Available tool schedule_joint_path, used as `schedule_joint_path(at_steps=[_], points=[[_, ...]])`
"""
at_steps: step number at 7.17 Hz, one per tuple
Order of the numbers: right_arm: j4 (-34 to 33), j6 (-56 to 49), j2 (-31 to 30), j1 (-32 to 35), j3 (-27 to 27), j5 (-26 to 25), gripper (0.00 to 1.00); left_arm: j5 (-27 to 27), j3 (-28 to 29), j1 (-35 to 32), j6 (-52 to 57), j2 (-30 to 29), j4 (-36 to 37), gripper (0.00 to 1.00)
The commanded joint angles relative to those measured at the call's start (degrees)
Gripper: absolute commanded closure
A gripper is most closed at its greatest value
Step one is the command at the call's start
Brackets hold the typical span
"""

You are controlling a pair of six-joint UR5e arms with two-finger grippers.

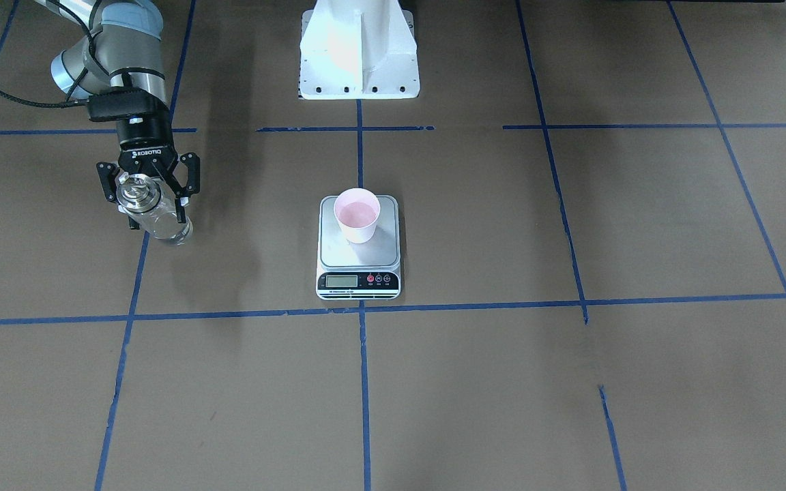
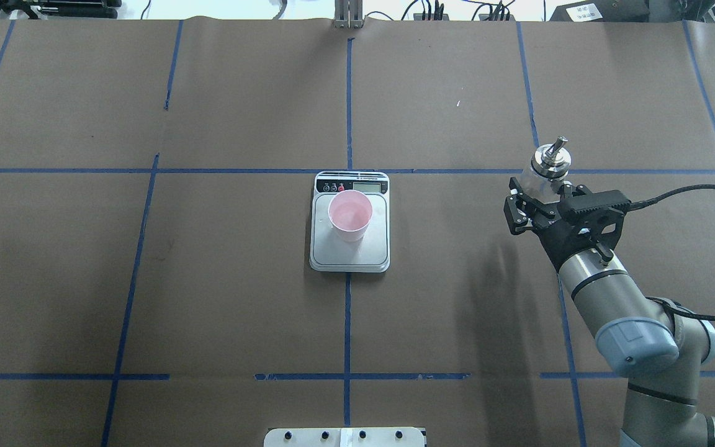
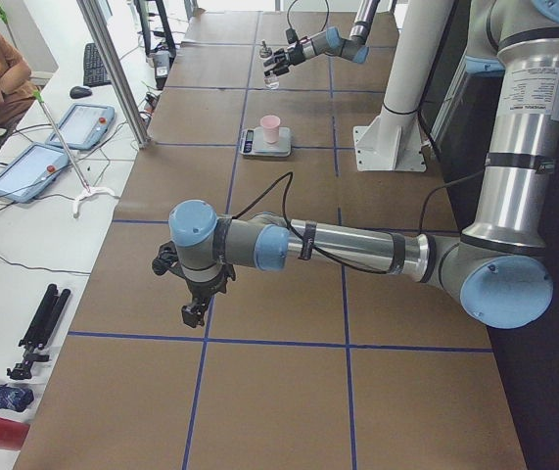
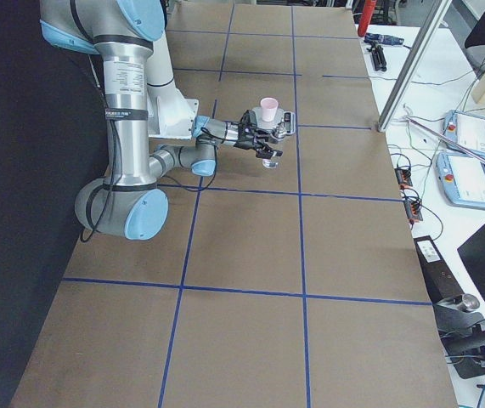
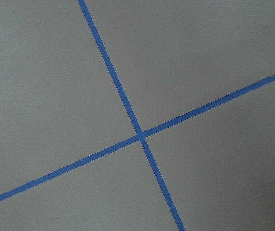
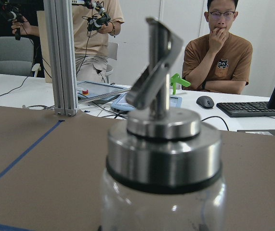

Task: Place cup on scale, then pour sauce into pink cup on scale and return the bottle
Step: 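Carry the upright bottle away from the scale with the right gripper, then lower the bottle onto the table with the right gripper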

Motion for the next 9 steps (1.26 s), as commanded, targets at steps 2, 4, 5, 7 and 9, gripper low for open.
schedule_joint_path(at_steps=[2,4,5,7,9], points=[[0.0,4.2,-1.9,0.3,-2.0,0.2,1.00,0.0,0.0,-0.1,0.0,-0.1,0.0,0.00],[0.0,4.5,-1.9,0.3,-4.2,-1.1,1.00,0.0,-0.6,-0.1,0.0,0.1,0.0,0.00],[0.0,4.5,-2.0,0.3,-4.3,-1.1,1.00,0.0,-0.6,-0.1,0.0,0.1,0.0,0.00],[-0.1,4.5,-2.3,0.4,-5.0,-1.0,1.00,0.0,-0.6,-0.2,0.0,0.0,0.0,0.00],[-0.1,4.5,-2.9,0.5,-6.0,-1.0,1.00,0.0,-0.8,-0.3,0.0,0.0,0.0,0.00]])
